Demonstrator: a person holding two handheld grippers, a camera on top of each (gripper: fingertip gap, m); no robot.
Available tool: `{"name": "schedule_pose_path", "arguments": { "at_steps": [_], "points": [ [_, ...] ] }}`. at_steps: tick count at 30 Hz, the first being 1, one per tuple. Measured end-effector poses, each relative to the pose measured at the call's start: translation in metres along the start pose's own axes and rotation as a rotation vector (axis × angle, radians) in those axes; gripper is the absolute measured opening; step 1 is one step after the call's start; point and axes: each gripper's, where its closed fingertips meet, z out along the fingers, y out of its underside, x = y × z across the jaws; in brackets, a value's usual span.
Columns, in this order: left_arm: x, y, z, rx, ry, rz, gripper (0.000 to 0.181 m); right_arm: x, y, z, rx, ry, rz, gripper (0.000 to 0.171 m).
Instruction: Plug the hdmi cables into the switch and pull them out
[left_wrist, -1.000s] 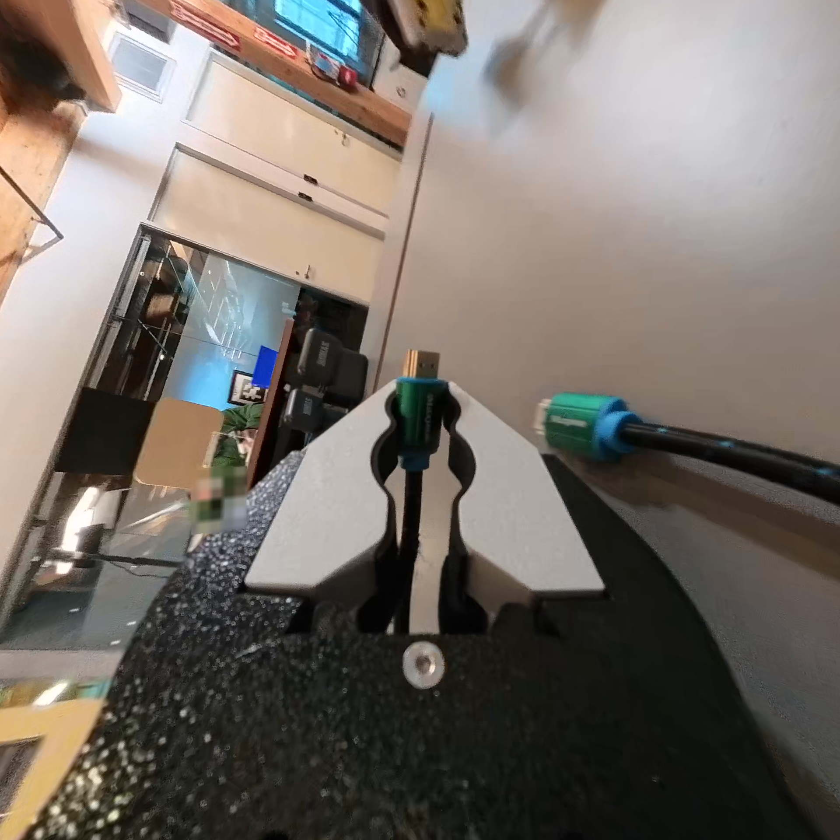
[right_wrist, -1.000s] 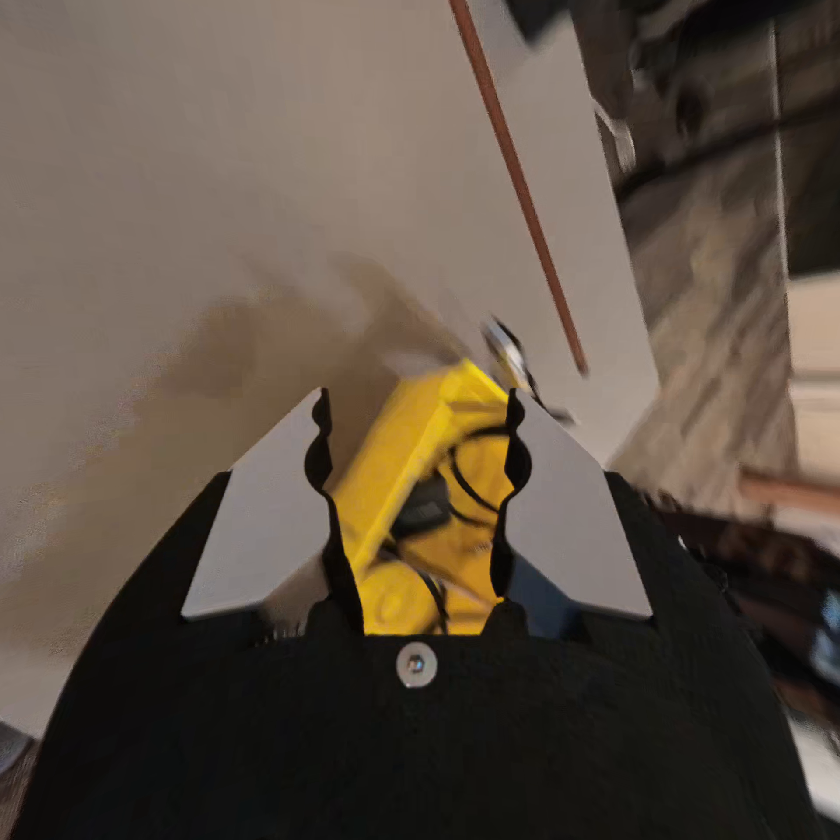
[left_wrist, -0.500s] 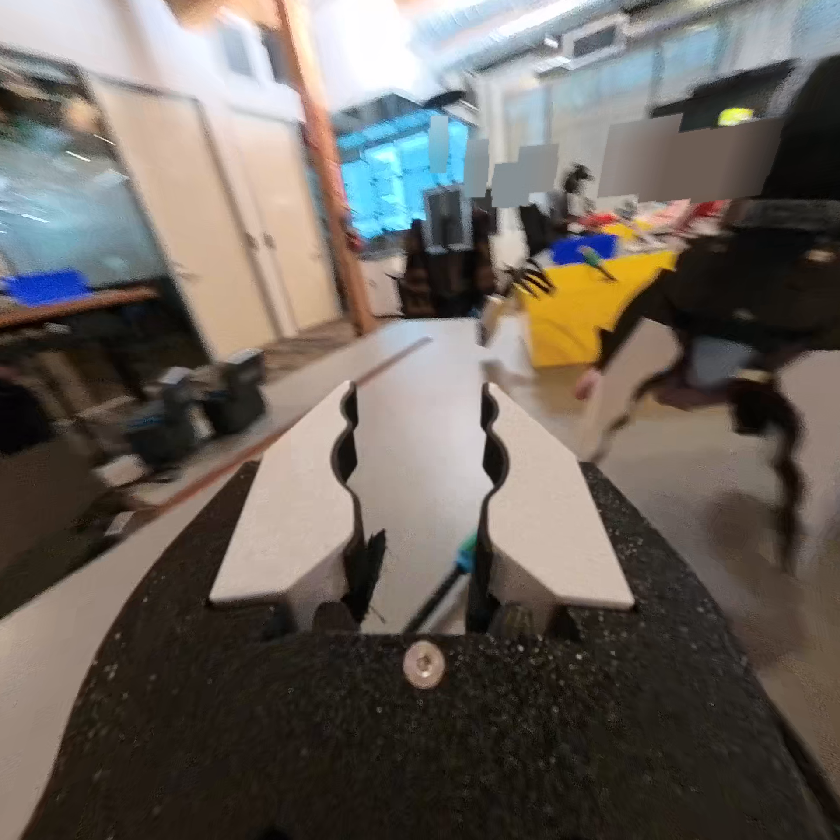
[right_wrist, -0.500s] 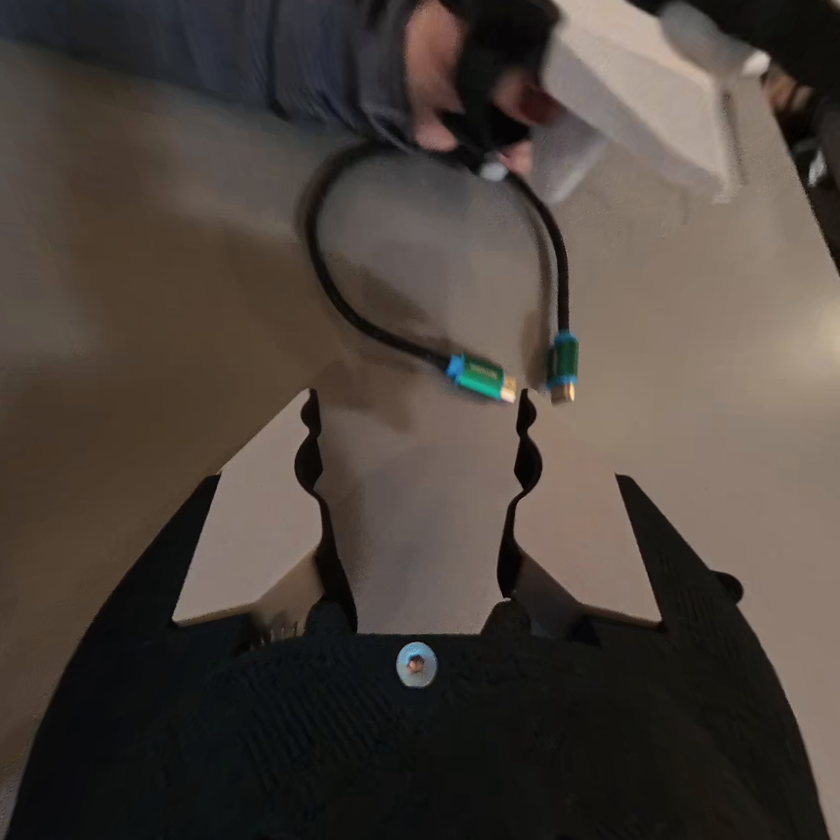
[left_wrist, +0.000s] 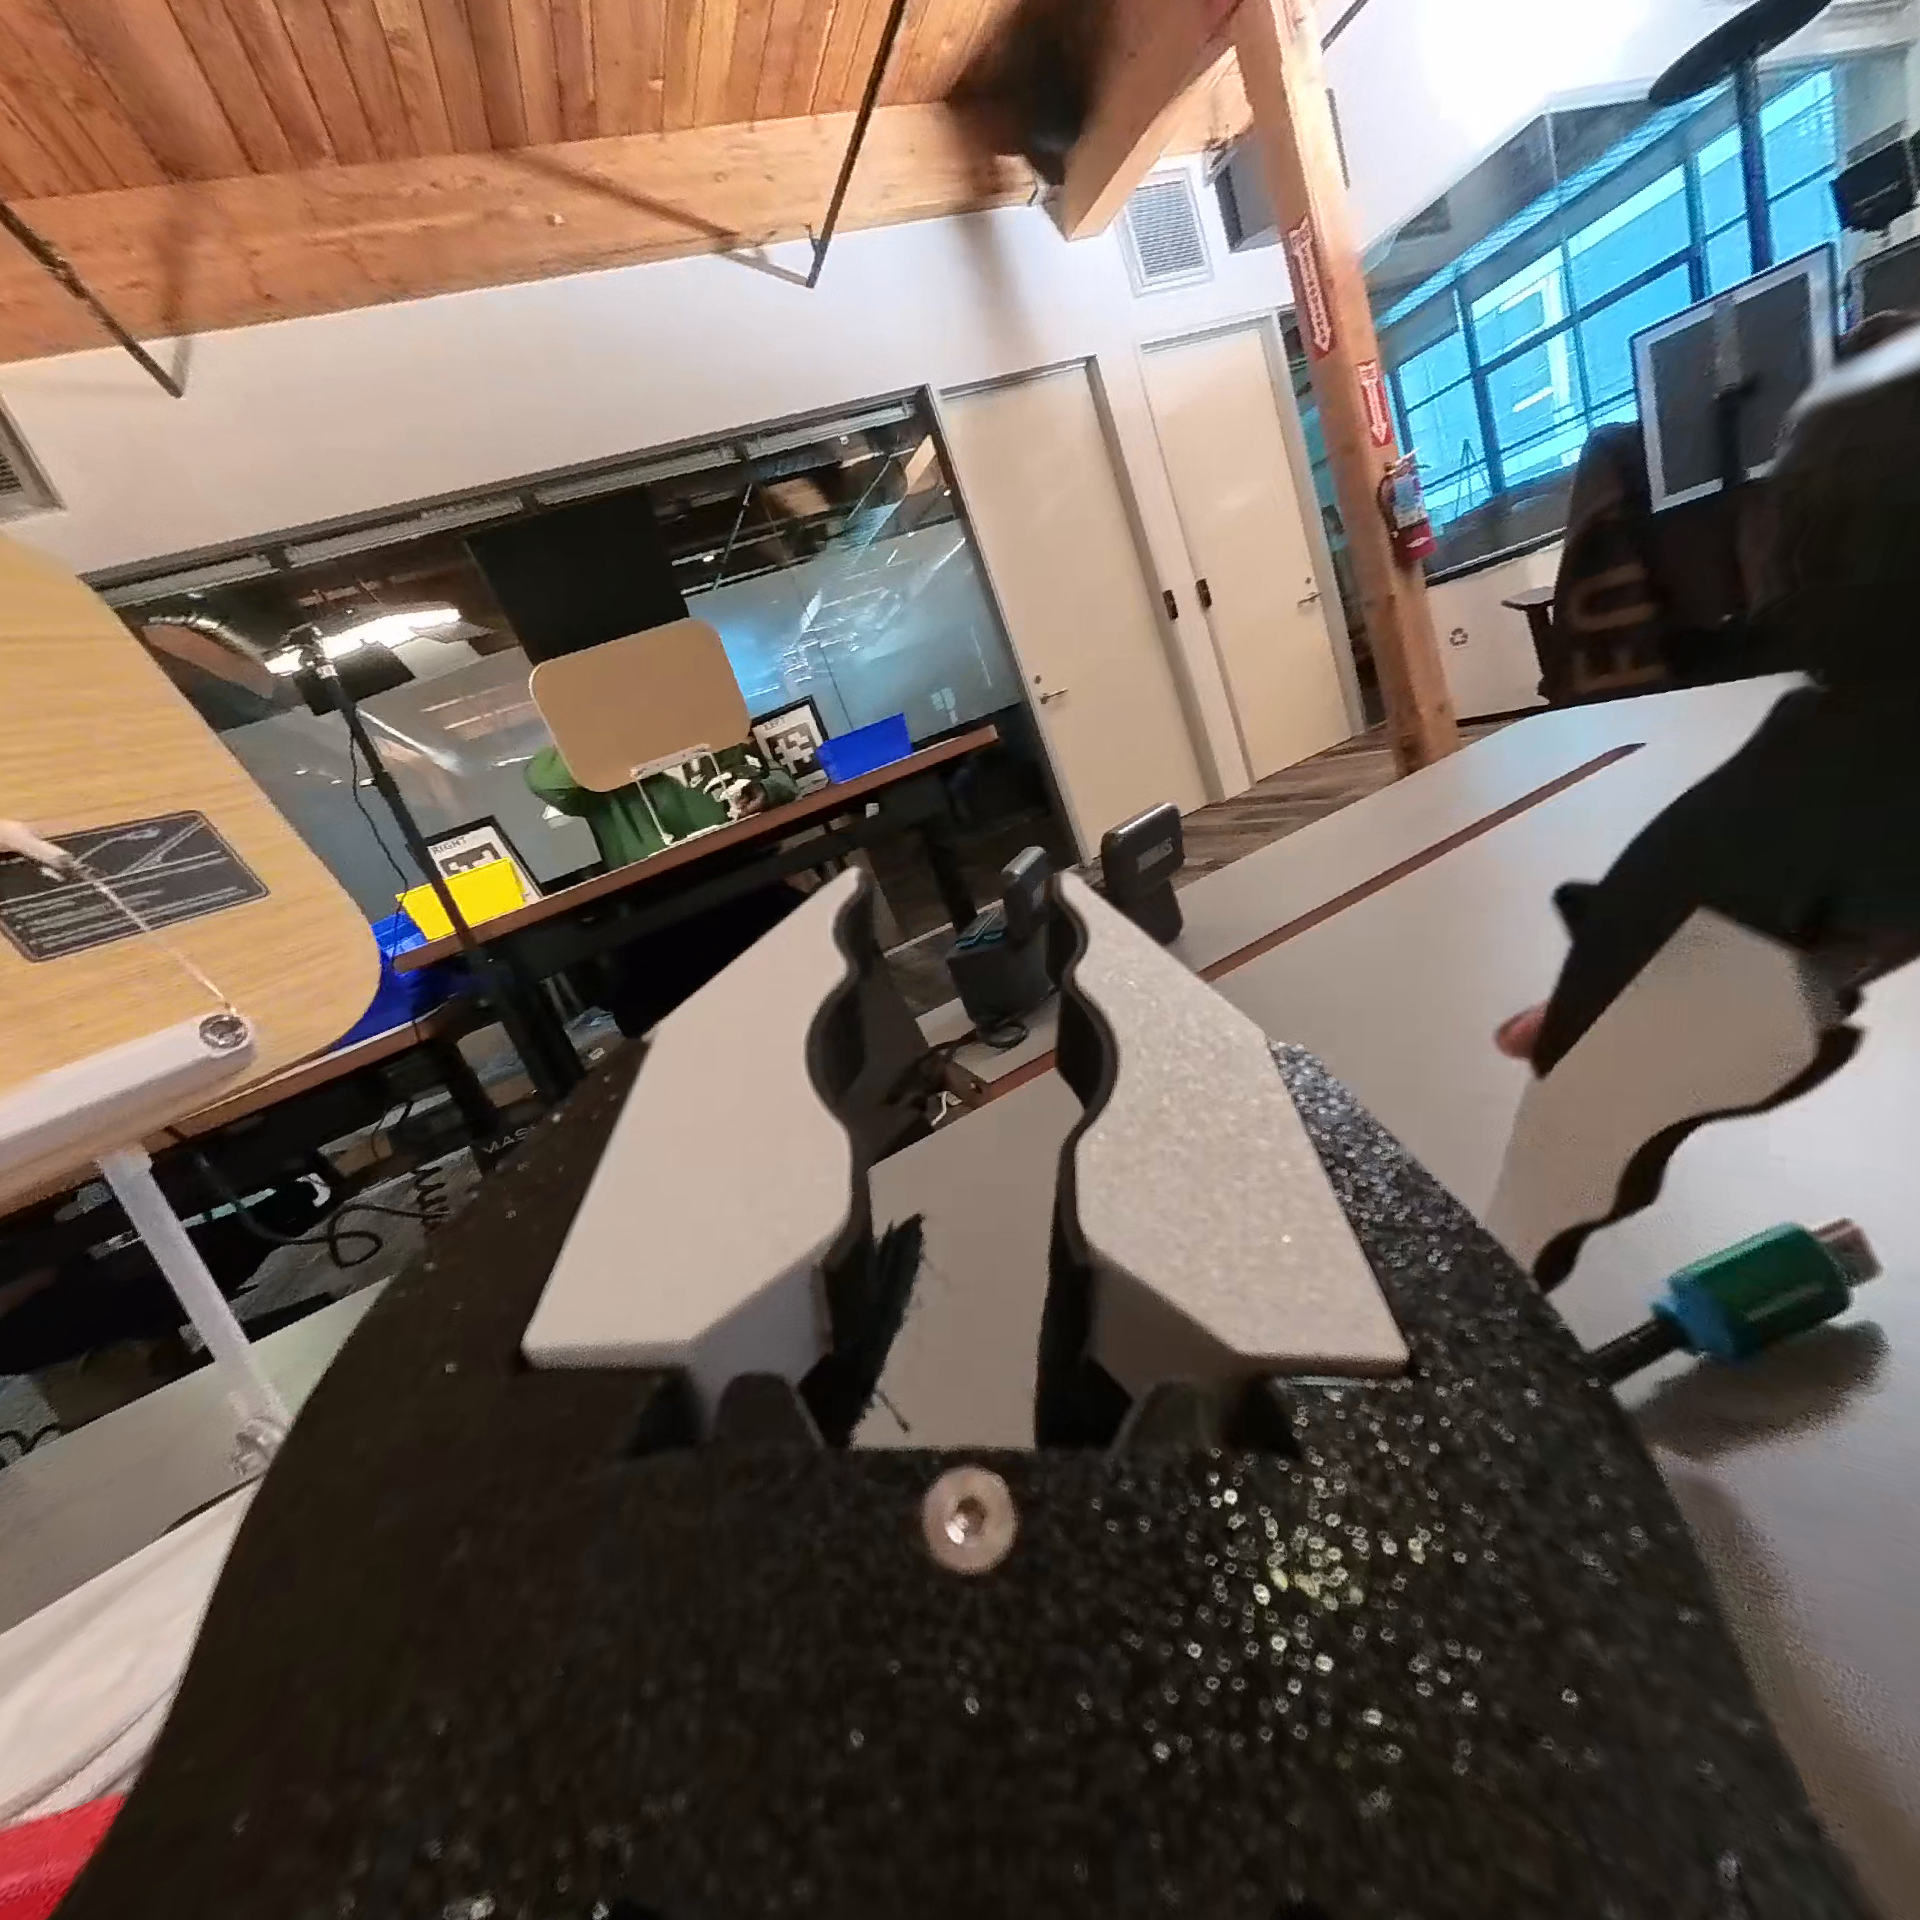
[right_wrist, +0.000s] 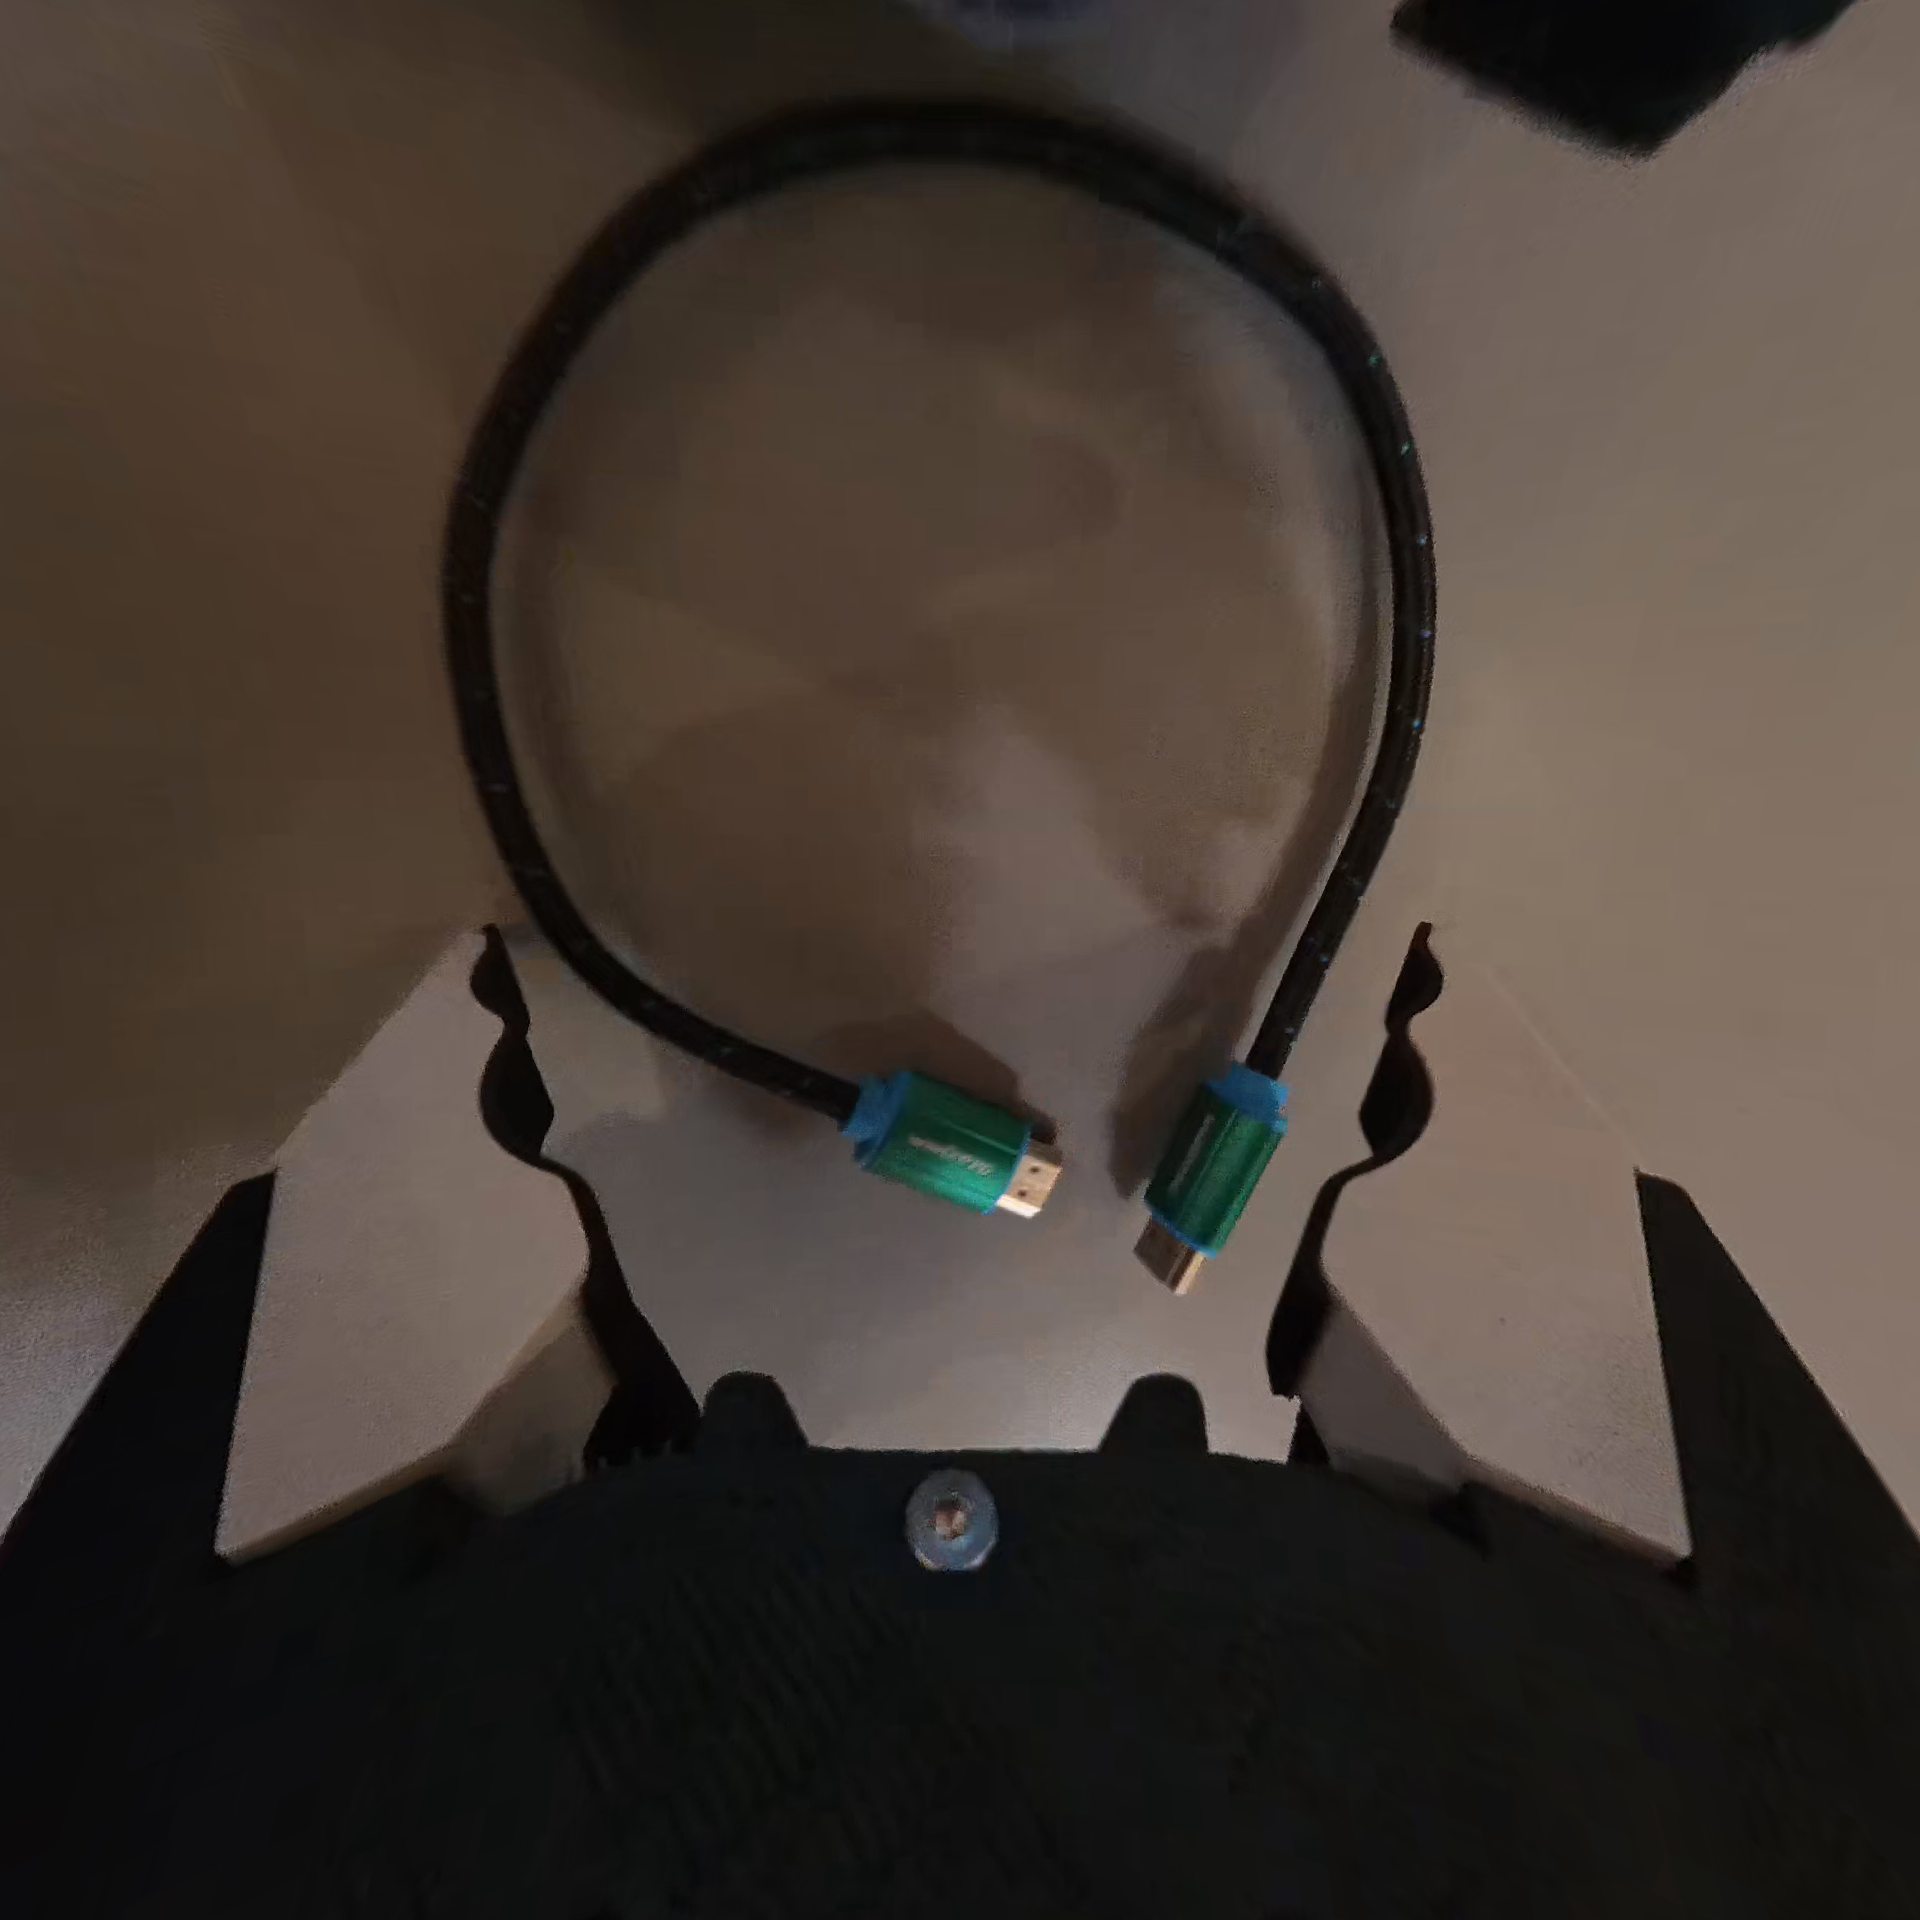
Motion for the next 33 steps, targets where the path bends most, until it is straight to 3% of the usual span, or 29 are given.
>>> {"name": "schedule_pose_path", "arguments": {
  "at_steps": [14, 16, 17, 18, 19, 27, 33],
  "points": [
    [-0.008, 0.009, 0.001, -0.024, -0.021, 0.024, 0.024, 0.004, 0.005, -0.002, -0.104, -0.041, 0.071, 0.116],
    [-0.007, 0.009, 0.001, -0.023, -0.02, 0.033, 0.022, 0.002, 0.004, -0.005, -0.085, -0.033, 0.07, 0.101],
    [-0.007, 0.009, 0.001, -0.022, -0.019, 0.035, 0.022, -0.001, 0.002, -0.007, -0.072, -0.039, 0.065, 0.077],
    [-0.007, 0.009, 0.001, -0.022, -0.018, 0.036, 0.021, -0.002, 0.001, -0.009, -0.052, -0.029, 0.055, 0.038],
    [-0.007, 0.009, 0.001, -0.022, -0.018, 0.037, 0.02, 0.0, 0.0, -0.01, -0.036, 0.0, 0.041, 0.027],
    [-0.011, 0.01, 0.0, -0.02, -0.025, 0.044, 0.018, -0.003, 0.006, -0.016, 0.053, 0.15, -0.009, 0.016],
    [-0.014, 0.013, -0.001, -0.026, -0.027, 0.036, 0.015, -0.02, 0.026, -0.058, 0.147, 0.305, 0.005, 0.014]
  ]
}}
